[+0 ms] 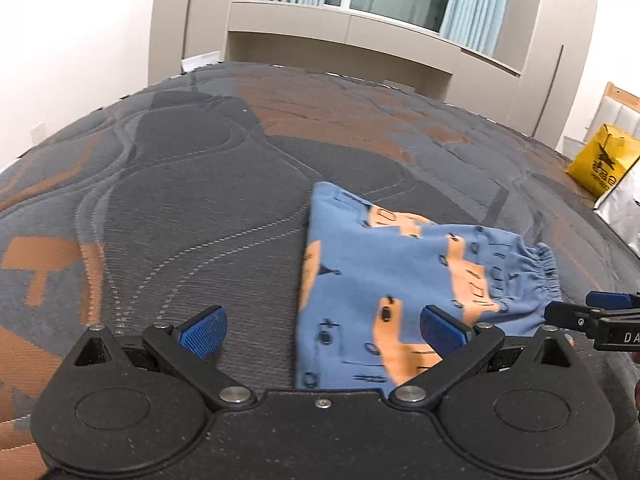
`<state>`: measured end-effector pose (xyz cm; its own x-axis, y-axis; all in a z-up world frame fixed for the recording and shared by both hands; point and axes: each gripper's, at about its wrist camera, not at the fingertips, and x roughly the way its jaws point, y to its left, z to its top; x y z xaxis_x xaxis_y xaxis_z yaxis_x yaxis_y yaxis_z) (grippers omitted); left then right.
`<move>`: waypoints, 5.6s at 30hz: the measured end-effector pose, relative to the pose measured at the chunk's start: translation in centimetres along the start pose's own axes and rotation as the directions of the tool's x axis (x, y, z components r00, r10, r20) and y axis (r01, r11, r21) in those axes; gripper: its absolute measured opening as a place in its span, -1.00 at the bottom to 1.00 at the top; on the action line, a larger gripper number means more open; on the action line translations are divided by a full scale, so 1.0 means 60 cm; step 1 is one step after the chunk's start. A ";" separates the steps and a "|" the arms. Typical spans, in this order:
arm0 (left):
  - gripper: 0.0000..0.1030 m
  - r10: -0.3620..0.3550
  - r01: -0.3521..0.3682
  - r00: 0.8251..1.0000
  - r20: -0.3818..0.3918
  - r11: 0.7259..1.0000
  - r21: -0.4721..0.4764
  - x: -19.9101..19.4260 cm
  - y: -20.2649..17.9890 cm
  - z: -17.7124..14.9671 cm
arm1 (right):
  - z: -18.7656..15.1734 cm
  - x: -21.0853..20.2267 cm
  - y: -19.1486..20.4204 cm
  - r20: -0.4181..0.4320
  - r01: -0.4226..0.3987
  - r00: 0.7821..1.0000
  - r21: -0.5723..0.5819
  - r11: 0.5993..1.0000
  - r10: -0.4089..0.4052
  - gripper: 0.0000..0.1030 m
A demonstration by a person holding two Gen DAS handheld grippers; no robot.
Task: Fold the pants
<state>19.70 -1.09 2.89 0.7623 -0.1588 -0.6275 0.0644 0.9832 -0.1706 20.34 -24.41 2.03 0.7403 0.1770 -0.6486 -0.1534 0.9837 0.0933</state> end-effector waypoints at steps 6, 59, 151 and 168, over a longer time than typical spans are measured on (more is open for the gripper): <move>0.99 -0.023 0.023 1.000 -0.010 1.000 -0.018 0.015 0.002 0.010 | 0.007 -0.019 -0.002 0.022 -0.050 0.999 0.030 0.998 0.050 1.00; -0.85 -0.069 0.067 0.994 0.088 0.998 0.019 -0.022 0.010 0.054 | 0.013 -0.012 0.031 0.242 -0.307 0.934 0.178 0.935 0.261 -0.56; 0.99 0.217 -0.224 0.951 0.218 0.975 0.006 -0.254 0.079 -0.189 | -0.204 -0.198 0.212 0.331 -0.015 0.943 -0.021 1.000 0.021 1.00; 0.99 0.243 -0.248 0.951 0.191 0.969 0.007 -0.246 0.073 -0.183 | -0.200 -0.191 0.209 0.326 -0.019 0.945 -0.018 1.000 0.024 1.00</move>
<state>1.66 4.57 3.04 0.8639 0.1046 -0.4927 -0.1223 0.9925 -0.0037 2.07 -14.46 1.54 0.9094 0.2008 -0.3643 -0.1792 0.9795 0.0924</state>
